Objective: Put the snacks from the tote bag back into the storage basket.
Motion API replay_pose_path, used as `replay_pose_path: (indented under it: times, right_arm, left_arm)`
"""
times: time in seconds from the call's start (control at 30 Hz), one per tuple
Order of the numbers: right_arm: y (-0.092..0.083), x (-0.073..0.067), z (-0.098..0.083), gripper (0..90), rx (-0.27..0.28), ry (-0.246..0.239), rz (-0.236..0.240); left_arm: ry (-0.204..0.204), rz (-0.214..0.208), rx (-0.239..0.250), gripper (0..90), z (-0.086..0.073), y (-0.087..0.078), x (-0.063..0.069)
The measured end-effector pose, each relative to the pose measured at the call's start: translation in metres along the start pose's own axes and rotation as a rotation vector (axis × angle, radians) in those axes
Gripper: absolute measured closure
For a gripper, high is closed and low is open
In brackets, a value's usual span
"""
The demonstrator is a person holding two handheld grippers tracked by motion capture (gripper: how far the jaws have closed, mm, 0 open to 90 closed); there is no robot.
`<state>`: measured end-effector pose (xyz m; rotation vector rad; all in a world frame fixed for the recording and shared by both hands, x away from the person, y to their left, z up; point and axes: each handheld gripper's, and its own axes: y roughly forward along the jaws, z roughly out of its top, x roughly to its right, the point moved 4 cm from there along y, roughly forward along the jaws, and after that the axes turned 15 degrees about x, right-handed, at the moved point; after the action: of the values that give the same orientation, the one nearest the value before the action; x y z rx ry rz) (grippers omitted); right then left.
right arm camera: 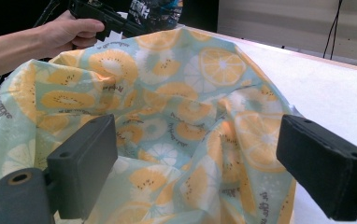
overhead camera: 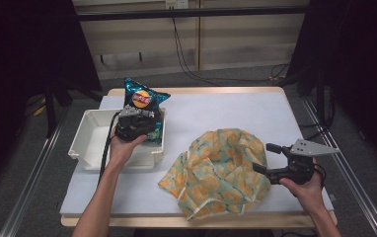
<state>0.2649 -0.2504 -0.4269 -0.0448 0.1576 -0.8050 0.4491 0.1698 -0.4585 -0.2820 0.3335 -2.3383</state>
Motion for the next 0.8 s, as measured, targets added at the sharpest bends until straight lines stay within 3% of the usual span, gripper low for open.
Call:
replay_pose_path:
  times: [0.13,0.23,0.4,0.47,0.53,0.57,0.67,0.8]
  right_arm:
    - [0.0,0.001,-0.001,12.0,-0.003,0.003,-0.005]
    - [0.0,0.0,-0.001,12.1,-0.006,0.0,-0.001]
    - [0.0,0.001,-0.001,12.1,-0.004,0.004,-0.008]
    - [0.0,0.001,-0.001,12.1,-0.004,0.005,-0.004]
    - [0.001,0.001,-0.002,12.1,-0.005,0.004,-0.001]
    - [0.001,0.0,-0.002,12.1,-0.008,0.004,-0.003]
    - [0.002,0.0,-0.002,12.1,-0.01,0.004,-0.004]
    - [0.0,0.001,-0.002,12.1,-0.007,0.004,-0.005]
  left_arm:
    - [0.006,0.02,0.02,71.2,0.004,0.001,0.0]
    - [-0.013,0.023,0.041,71.5,0.005,0.002,0.0]
    - [0.004,0.02,0.06,74.5,0.009,-0.002,-0.001]
    - [0.009,-0.003,0.06,74.4,0.013,-0.004,-0.004]
    - [0.008,-0.092,0.085,79.0,0.017,-0.004,-0.002]
    - [0.011,-0.094,0.089,79.6,0.019,-0.003,-0.002]
    - [-0.003,-0.069,0.107,78.1,0.025,0.0,-0.002]
    - [0.029,-0.025,0.073,74.0,0.029,0.006,-0.003]
